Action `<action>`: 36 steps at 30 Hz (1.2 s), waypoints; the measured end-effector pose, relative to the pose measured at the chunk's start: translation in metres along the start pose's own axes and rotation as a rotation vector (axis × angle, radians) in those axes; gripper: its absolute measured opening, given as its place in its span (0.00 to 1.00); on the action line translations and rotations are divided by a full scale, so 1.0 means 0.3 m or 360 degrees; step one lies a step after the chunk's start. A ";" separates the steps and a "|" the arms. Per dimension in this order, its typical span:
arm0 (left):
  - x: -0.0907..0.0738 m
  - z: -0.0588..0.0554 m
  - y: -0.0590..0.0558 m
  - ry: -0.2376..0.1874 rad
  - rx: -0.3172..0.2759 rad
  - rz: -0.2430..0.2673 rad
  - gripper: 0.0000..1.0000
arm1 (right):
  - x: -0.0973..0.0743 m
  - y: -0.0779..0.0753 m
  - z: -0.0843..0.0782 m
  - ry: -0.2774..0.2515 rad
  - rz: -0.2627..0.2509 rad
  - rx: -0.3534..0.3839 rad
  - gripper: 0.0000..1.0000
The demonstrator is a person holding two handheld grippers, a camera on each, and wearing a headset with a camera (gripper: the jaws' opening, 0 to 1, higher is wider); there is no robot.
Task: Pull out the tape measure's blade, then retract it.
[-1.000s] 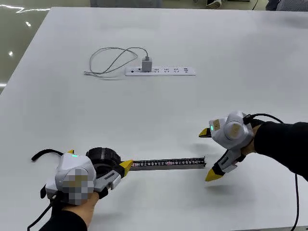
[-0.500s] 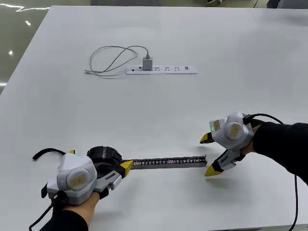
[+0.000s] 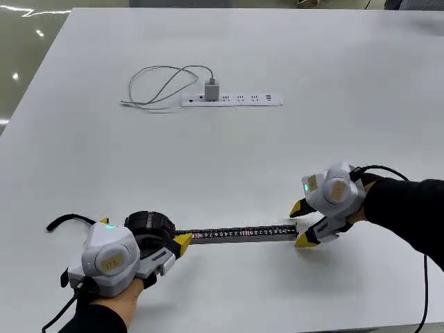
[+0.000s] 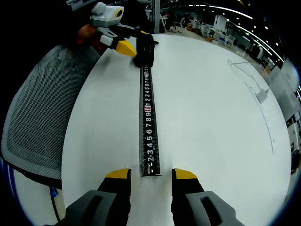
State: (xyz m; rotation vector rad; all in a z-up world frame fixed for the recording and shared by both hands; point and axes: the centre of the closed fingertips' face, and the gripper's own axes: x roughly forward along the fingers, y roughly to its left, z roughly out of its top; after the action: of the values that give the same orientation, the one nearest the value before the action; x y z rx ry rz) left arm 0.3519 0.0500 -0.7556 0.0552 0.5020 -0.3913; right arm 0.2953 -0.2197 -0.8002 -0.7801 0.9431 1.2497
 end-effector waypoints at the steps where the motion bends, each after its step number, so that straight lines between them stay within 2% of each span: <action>1: -0.001 0.001 0.001 -0.0003 -0.0005 0.0001 0.99 | 0.003 0.001 0.000 0.0001 0.0004 0.0002 0.30; 13: 0.000 0.003 0.008 -0.0009 -0.0008 0.0001 0.99 | 0.012 -0.001 -0.008 0.0017 0.0003 0.0004 0.15; 25: 0.008 -0.002 0.016 0.0002 -0.0032 0.0009 0.99 | 0.020 -0.003 0.000 0.0050 0.0003 -0.0015 0.12; 31: 0.013 -0.002 0.028 0.0003 -0.0065 0.0035 0.92 | 0.022 0.005 0.001 0.0114 -0.0031 -0.0008 0.11; 33: 0.014 0.003 0.025 -0.0008 -0.0063 0.0031 0.89 | 0.020 0.002 -0.002 0.0110 -0.0027 0.0033 0.11; 36: 0.018 0.005 0.021 -0.0012 -0.0072 0.0030 0.87 | 0.020 0.004 -0.003 0.0106 -0.0031 0.0033 0.11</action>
State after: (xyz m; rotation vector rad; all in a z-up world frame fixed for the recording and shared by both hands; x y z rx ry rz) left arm 0.3595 0.0538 -0.7570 0.0147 0.5025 -0.3617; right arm 0.2942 -0.2178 -0.8061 -0.8170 0.9988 1.2015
